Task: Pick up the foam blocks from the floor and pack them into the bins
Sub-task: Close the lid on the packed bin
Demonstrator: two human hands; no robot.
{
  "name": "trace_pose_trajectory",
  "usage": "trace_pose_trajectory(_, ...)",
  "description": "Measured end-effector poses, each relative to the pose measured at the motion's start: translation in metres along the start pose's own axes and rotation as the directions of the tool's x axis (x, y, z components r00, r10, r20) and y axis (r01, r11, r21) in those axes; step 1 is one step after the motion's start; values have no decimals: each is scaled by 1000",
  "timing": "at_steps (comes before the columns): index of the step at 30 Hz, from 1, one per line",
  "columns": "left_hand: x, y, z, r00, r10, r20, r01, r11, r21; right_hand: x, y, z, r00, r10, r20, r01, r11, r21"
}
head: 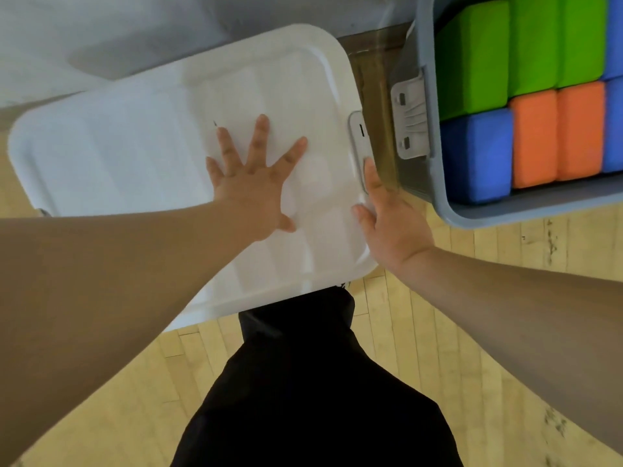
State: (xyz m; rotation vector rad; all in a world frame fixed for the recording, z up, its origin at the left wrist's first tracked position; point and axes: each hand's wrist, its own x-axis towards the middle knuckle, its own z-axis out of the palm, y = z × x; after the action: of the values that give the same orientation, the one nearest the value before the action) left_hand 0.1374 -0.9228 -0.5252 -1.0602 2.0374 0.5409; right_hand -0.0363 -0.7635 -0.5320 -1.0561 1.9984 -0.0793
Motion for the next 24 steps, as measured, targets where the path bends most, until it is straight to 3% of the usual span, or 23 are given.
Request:
trace_pose_trajectory(5, 1, 0, 2, 1000, 7, -7, -7, 1000, 22, 2, 2, 4, 1000, 18, 9, -18, 1000, 9)
trace_pose_trajectory(12, -10, -3, 9, 998, 71, 1, -70, 995, 76, -23, -18, 34, 967, 245, -75, -220, 943, 249)
trace_pose_trajectory(15, -23, -5, 8, 997, 63, 35, -65, 997, 36, -29, -20, 26, 963, 270, -6, -257, 923, 287)
trace_pose_trajectory(17, -35, -3, -1, 997, 40, 67, -36, 997, -61, -31, -23, -1, 968, 252, 24, -250, 939, 235)
trace_pose_trajectory(19, -53, 4, -18, 997, 51, 59, -42, 988, -147, -32, -25, -44, 973, 228, -45, -218, 961, 168)
trace_pose_trajectory(24, -81, 47, -104, 969, 191, -156, -217, 961, -172, -29, -14, -175, 961, 137, -239, -152, 987, -45)
